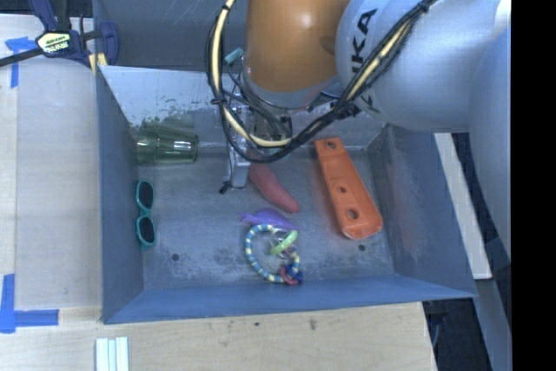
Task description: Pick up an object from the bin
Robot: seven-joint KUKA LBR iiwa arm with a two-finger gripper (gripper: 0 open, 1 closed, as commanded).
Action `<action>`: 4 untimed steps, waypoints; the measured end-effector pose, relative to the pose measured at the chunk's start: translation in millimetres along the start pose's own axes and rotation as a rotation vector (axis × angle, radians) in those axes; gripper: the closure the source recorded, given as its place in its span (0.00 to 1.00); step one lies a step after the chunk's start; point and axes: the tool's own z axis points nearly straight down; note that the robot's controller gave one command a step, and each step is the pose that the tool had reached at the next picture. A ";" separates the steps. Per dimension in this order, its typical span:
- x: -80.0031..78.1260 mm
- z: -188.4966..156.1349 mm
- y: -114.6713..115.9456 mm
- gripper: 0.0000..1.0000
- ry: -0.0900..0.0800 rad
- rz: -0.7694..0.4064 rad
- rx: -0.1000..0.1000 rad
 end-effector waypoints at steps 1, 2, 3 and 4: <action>-1.3 -5.4 -1.0 0.00 -0.008 0.004 -0.001; -18.0 63.1 32.1 0.00 -0.010 0.007 -0.003; -23.2 95.2 42.0 0.00 -0.002 0.076 -0.001; -34.5 66.3 62.9 0.00 -0.013 0.275 -0.005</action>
Offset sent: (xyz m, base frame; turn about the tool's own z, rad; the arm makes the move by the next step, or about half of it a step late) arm 0.0312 0.0682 -0.1447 0.0116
